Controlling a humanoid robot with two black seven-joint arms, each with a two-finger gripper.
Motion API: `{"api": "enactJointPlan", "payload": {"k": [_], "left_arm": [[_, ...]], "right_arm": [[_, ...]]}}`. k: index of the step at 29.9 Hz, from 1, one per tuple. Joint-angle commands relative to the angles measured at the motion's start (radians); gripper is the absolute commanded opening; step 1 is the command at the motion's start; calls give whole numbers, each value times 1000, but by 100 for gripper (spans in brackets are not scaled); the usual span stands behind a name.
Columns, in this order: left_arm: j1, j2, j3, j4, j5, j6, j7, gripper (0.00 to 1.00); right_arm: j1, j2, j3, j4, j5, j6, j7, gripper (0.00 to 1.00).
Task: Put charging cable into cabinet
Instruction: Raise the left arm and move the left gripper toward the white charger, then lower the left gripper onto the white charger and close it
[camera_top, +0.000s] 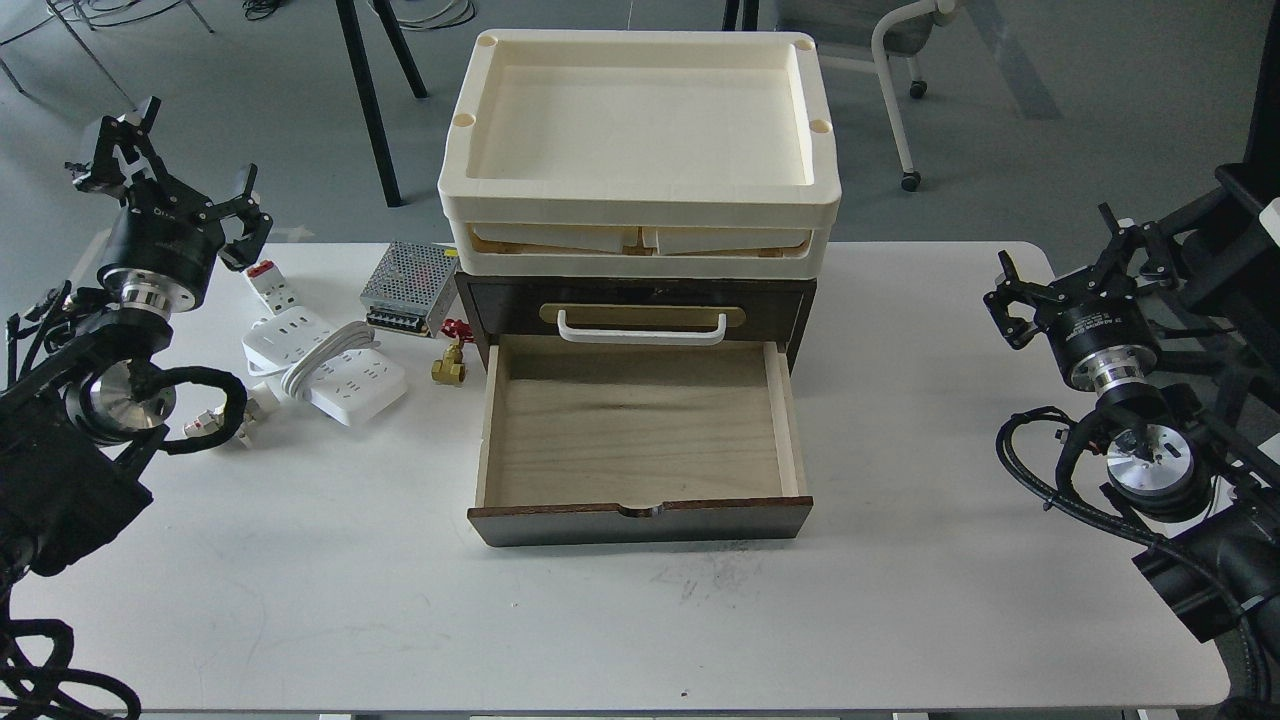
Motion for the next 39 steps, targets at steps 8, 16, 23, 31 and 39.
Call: {"api": "enactJointPlan", "payload": {"k": [8,16,23,31,39], "left_arm": [[12,82,-16,-19,-5,-5,0,100],[-55,226,62,-52,227,-5,18,99],[-160,352,99,-159,845,-5,0,97],[-154,407,105,-384,1491,159,0,97],[-131,401,260,-359,1866,398,0,96]], "right_arm": [[0,0,0,0,0,-1,6,100],[-1,0,0,0,-2,-1,8,100],[0,0,0,0,-2,-1,9,100],[-1,0,-3,1,-2,0,9,100],[-3,0,-5,4,-2,0,9,100]]}}
